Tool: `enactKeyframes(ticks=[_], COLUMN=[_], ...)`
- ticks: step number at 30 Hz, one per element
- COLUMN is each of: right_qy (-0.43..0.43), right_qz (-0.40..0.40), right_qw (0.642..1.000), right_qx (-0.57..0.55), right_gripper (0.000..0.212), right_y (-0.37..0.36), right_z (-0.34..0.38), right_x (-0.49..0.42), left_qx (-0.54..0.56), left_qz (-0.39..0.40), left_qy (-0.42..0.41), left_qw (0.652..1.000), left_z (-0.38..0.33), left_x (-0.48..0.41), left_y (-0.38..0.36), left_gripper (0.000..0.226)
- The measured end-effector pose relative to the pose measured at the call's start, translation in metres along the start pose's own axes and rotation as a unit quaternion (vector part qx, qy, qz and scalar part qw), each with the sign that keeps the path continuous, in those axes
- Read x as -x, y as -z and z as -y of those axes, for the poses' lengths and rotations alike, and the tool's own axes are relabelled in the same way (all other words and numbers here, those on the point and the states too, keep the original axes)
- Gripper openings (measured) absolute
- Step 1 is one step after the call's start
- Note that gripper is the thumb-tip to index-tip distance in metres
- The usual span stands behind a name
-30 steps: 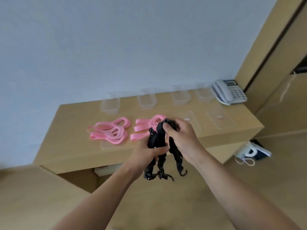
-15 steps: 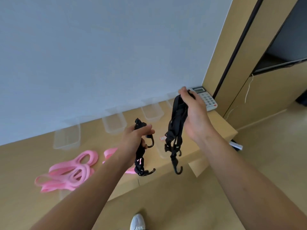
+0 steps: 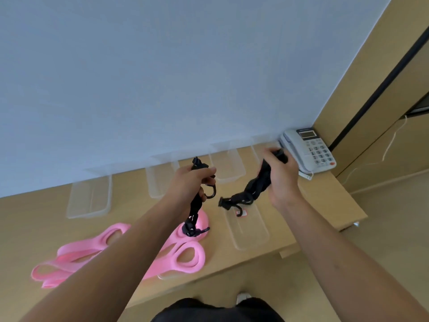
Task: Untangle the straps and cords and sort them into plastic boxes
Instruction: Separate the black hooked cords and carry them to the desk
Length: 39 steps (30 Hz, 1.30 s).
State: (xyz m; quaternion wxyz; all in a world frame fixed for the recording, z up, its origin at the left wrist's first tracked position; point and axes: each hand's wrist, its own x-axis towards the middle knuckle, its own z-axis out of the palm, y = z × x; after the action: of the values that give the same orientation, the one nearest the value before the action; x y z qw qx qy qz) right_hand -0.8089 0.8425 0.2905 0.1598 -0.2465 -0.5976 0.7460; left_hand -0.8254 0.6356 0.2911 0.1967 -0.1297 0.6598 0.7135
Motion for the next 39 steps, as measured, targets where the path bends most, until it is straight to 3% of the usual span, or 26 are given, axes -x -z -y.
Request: enactKeyframes(ticks=[4, 8, 11, 15, 16, 17, 19, 22, 24, 26, 28, 31, 35, 37, 39], right_qy=[-0.042, 0.015, 0.064, 0.146, 0.136, 0.12, 0.131, 0.185, 0.103, 0.001, -0.018, 0.021, 0.078, 0.066, 0.035], right_qz=[0.0, 0.04, 0.123, 0.211, 0.219, 0.225, 0.225, 0.192, 0.241, 0.343, 0.386, 0.33, 0.296, 0.299, 0.329], right_qw=[0.997, 0.96, 0.89, 0.735, 0.716, 0.719, 0.777, 0.884, 0.935, 0.93, 0.914, 0.926, 0.921, 0.919, 0.91], right_qx=[0.062, 0.277, 0.435, 0.627, 0.649, 0.647, 0.573, 0.385, 0.239, 0.13, 0.125, 0.179, 0.24, 0.248, 0.25], right_gripper=[0.016, 0.023, 0.031, 0.052, 0.062, 0.071, 0.081, 0.061, 0.051, 0.049, 0.042, 0.016, 0.018, 0.023, 0.033], right_y=[0.025, 0.046, 0.062, 0.067, 0.064, 0.062, 0.057, 0.052, 0.043, 0.036, 0.033, 0.037, 0.054, 0.062, 0.065], right_z=[-0.065, -0.115, -0.143, -0.152, -0.146, -0.137, -0.115, -0.079, -0.051, -0.032, -0.024, -0.026, -0.038, -0.042, -0.045], right_x=[-0.036, -0.056, -0.066, -0.079, -0.083, -0.087, -0.089, -0.083, -0.077, -0.075, -0.072, -0.066, -0.067, -0.065, -0.058], left_qx=[-0.015, -0.011, -0.032, -0.068, -0.074, -0.078, -0.069, -0.022, -0.003, -0.017, -0.046, -0.143, -0.291, -0.341, -0.35], left_qz=[-0.03, -0.065, -0.08, -0.087, -0.086, -0.082, -0.064, -0.038, -0.018, 0.014, 0.038, 0.023, -0.032, -0.034, -0.033], left_qy=[0.012, 0.028, 0.036, 0.022, 0.017, 0.015, 0.016, 0.031, 0.042, 0.053, 0.049, 0.023, 0.017, -0.017, -0.054], left_qw=[0.999, 0.997, 0.996, 0.994, 0.993, 0.993, 0.995, 0.999, 0.999, 0.998, 0.997, 0.989, 0.956, 0.939, 0.935], left_z=[0.003, 0.007, 0.009, 0.005, 0.002, -0.001, -0.009, -0.02, -0.025, -0.029, -0.032, -0.037, -0.037, -0.038, -0.039], left_x=[-0.011, -0.018, -0.02, -0.024, -0.025, -0.026, -0.028, -0.029, -0.03, -0.03, -0.029, -0.026, -0.019, -0.017, -0.014], left_y=[-0.01, -0.028, -0.042, -0.058, -0.062, -0.066, -0.073, -0.081, -0.084, -0.089, -0.093, -0.092, -0.082, -0.085, -0.09], left_gripper=[0.016, 0.02, 0.02, 0.02, 0.02, 0.02, 0.018, 0.016, 0.02, 0.021, 0.02, 0.025, 0.064, 0.058, 0.037])
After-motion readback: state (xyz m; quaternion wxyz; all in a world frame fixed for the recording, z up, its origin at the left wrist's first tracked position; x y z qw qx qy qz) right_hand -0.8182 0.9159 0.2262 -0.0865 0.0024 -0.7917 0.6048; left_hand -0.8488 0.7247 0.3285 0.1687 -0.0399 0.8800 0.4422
